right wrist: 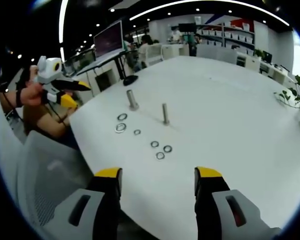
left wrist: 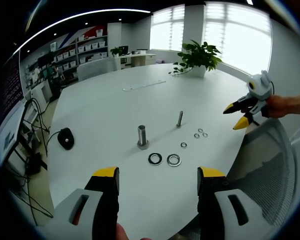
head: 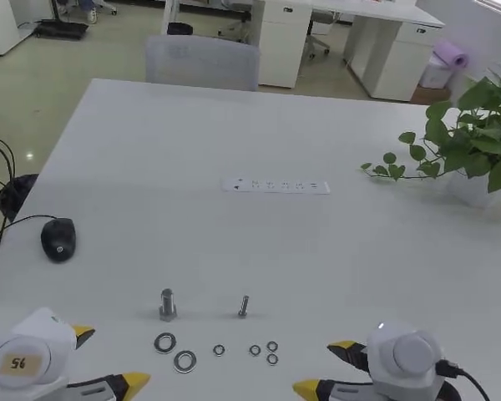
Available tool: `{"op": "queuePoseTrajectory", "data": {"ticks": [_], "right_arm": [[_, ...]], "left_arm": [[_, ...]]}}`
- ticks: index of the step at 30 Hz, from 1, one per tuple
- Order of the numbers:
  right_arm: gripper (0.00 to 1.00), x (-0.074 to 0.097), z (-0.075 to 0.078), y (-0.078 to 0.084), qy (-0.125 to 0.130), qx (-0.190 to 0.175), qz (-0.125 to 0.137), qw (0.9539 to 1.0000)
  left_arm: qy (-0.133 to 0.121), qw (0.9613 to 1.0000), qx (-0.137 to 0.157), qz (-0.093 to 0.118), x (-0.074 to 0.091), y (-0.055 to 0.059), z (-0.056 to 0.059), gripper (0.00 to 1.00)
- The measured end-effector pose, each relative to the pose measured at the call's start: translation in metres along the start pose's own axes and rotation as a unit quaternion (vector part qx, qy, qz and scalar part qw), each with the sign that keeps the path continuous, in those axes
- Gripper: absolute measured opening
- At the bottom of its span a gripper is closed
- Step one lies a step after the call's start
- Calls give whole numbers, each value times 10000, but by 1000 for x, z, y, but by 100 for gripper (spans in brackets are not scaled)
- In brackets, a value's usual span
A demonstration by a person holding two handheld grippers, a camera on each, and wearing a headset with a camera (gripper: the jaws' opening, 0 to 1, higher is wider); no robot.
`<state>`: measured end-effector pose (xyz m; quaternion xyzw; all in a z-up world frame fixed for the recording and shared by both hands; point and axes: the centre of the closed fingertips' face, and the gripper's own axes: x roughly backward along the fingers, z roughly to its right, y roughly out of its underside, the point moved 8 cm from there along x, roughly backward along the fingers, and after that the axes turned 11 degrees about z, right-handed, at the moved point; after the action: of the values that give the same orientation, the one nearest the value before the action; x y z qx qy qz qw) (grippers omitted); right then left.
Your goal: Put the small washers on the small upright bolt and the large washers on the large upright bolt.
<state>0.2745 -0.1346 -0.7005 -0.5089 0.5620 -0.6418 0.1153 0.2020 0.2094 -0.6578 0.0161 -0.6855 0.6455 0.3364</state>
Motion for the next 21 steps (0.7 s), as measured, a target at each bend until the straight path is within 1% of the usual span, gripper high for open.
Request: {"op": "queuePoseTrajectory", "data": {"ticks": [7, 11, 16, 21], "right_arm": [[64, -1, -1, 2, -75, -5, -16, 10000], [65, -1, 0, 2, -72, 17, -28, 10000], [65, 0, 4, 3, -12, 113, -119, 9999], [65, 0, 9, 0, -47, 127, -140, 9998]], "left_arm": [[27, 10000, 29, -7, -1, 0, 2, 63], [43, 10000, 45, -4, -2, 0, 3, 63], [49, 10000, 18, 21, -4, -2, 4, 63], [23, 10000, 39, 60, -5, -4, 5, 63]]}}
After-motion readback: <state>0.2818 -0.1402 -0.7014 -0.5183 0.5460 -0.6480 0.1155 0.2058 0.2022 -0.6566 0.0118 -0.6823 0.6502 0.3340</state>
